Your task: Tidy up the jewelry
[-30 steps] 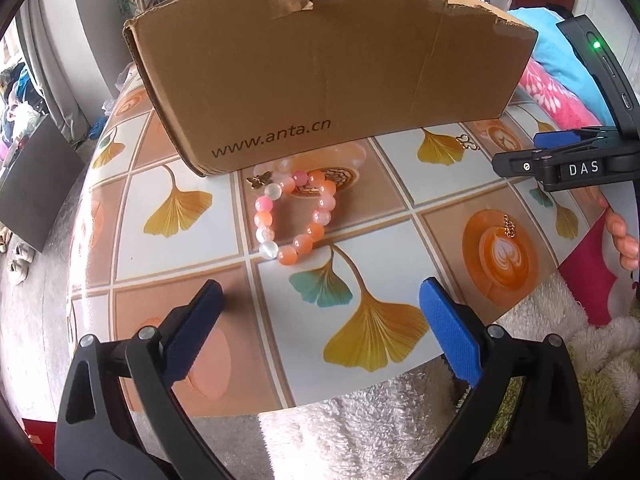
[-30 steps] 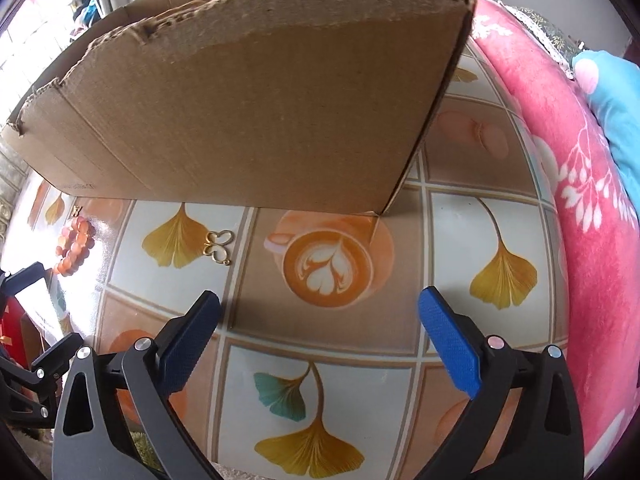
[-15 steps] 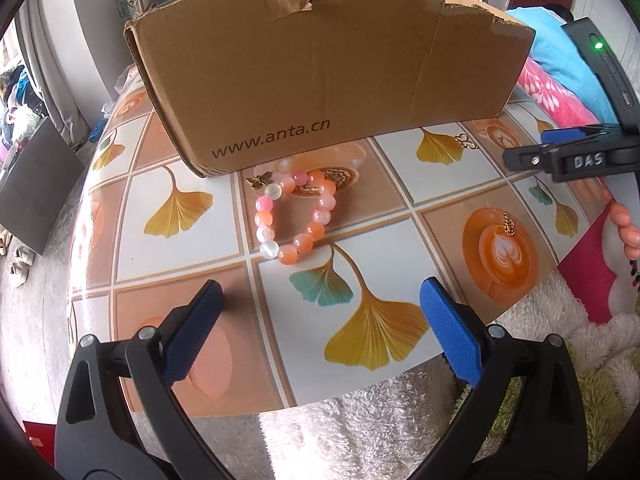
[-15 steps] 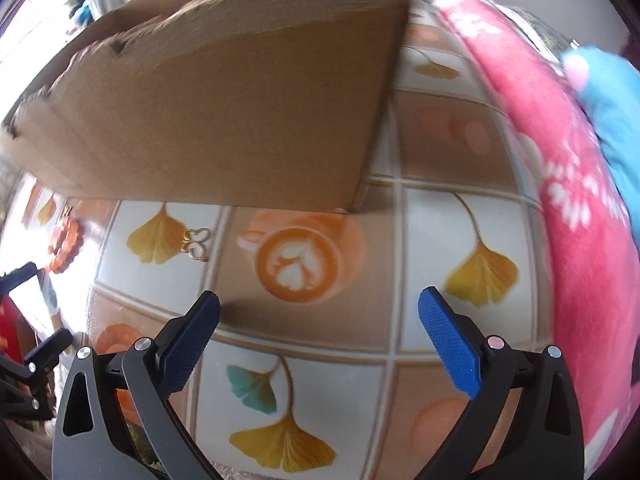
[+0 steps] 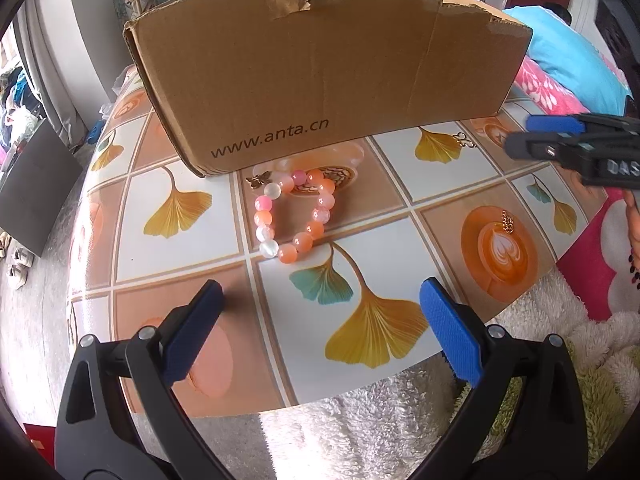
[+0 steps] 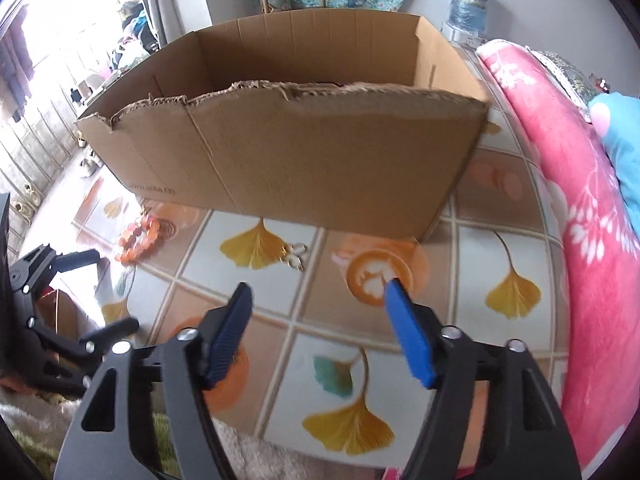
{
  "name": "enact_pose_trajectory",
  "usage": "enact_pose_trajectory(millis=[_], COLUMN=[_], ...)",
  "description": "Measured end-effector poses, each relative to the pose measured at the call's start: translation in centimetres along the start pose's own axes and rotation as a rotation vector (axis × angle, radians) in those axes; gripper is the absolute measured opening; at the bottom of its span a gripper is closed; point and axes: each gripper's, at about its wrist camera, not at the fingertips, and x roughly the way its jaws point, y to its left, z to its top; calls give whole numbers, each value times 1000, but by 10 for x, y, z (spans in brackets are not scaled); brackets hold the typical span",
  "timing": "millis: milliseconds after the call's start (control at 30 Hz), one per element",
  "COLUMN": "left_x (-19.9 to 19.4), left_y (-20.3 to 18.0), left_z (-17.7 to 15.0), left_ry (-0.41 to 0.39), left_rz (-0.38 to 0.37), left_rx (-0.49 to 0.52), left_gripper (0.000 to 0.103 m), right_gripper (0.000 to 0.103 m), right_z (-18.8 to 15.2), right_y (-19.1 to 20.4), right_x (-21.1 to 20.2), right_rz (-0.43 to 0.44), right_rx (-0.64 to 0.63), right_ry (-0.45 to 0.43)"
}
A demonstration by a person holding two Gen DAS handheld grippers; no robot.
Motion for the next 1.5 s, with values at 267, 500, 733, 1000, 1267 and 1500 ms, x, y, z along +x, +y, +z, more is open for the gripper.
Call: enact_pose_trajectory(millis=[267, 500, 733, 1000, 1267, 1500], left_x=[0, 0, 0, -17, 4, 15], left_y=[-2, -1, -1, -6, -9, -1], left_z=[2, 2, 3, 18, 35, 37], left_ry=[1, 1, 3, -126, -85, -74], left_rz=[6, 6, 17, 33, -58, -17], left_rx=[-7, -7, -8, 24, 0, -37], left_gripper=[95, 95, 96, 93, 39, 13], right_gripper=[39, 26, 13, 13, 13, 13], right_z=[14, 11, 7, -6, -16, -17], right_y=[15, 18, 22, 7, -4, -13], right_x=[23, 33, 35, 25, 22, 20], right_rz=[38, 36, 16, 3, 4, 19], right_rx=[-14, -6, -25, 25, 73, 72], right_ry=[10, 25, 18, 29, 24, 20])
